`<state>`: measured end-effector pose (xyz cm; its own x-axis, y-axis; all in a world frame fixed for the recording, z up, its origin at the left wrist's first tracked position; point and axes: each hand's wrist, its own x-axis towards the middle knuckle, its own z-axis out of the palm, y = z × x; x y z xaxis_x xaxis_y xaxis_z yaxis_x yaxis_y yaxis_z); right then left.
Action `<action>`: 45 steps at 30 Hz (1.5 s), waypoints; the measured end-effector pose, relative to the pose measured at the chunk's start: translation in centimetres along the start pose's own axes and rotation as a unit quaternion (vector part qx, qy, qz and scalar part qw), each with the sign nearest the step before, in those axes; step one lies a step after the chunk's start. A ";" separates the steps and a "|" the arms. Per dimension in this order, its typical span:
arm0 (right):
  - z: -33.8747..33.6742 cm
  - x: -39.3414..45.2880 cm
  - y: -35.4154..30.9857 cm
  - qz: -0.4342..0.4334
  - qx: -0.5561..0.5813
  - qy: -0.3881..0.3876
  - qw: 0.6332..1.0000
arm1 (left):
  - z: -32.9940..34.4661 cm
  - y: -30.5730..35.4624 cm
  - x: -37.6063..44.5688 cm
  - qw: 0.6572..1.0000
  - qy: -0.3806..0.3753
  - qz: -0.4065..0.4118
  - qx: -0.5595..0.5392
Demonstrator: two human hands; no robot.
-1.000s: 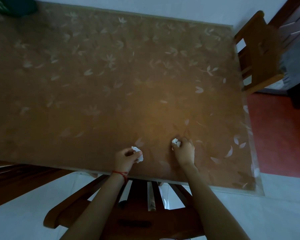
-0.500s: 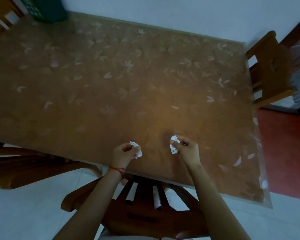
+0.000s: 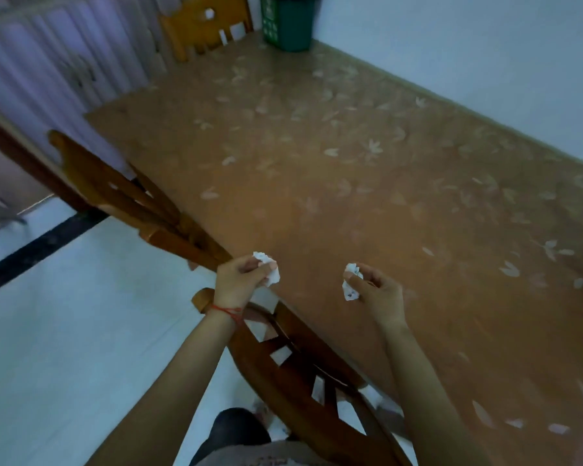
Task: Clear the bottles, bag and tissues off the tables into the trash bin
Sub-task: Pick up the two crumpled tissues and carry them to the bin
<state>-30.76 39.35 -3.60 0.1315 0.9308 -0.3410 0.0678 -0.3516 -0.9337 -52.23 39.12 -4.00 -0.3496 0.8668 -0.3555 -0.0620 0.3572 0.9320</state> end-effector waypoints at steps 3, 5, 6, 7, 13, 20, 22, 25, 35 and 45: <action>2.4 -0.6 -1.3 -0.030 -0.023 -0.046 0.998 | -3.0 0.4 -1.5 0.998 0.060 0.025 -0.003; 4.4 -1.5 -2.3 -0.050 -0.026 -0.091 0.994 | -5.1 0.6 -2.6 0.994 0.104 0.038 -0.008; 5.6 -2.1 -2.7 -0.063 -0.026 -0.117 0.991 | -6.2 0.6 -3.1 0.991 0.124 0.038 -0.018; 6.7 -2.7 -3.1 -0.073 -0.025 -0.142 0.987 | -7.4 0.5 -3.6 0.989 0.142 0.036 -0.029; 14.2 -5.3 -3.8 -0.107 -0.072 -0.248 0.960 | -14.9 -0.6 -6.9 0.969 0.231 0.026 -0.079; 24.2 -10.6 -3.1 -0.091 -0.087 -0.334 0.934 | -25.5 -2.6 -10.9 0.942 0.318 0.024 -0.102; 27.3 -12.6 -2.9 -0.086 -0.082 -0.356 0.927 | -28.7 -3.5 -11.8 0.934 0.338 0.019 -0.117; 31.7 -15.4 -2.4 -0.084 -0.081 -0.377 0.919 | -33.2 -4.8 -12.9 0.923 0.360 0.010 -0.136; 40.8 -19.2 -2.1 -0.077 -0.077 -0.410 0.905 | -42.4 -6.1 -12.1 0.912 0.380 -0.002 -0.156; 51.1 -12.4 -3.8 -0.046 -0.087 -0.399 0.912 | -48.0 -3.5 -1.8 0.909 0.385 -0.014 -0.159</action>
<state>-83.21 34.19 -1.42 -0.6386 0.7091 -0.2990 0.2082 -0.2148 -0.9542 -96.29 19.58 -3.16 -0.8863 0.3150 -0.3394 -0.3062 0.1511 0.9399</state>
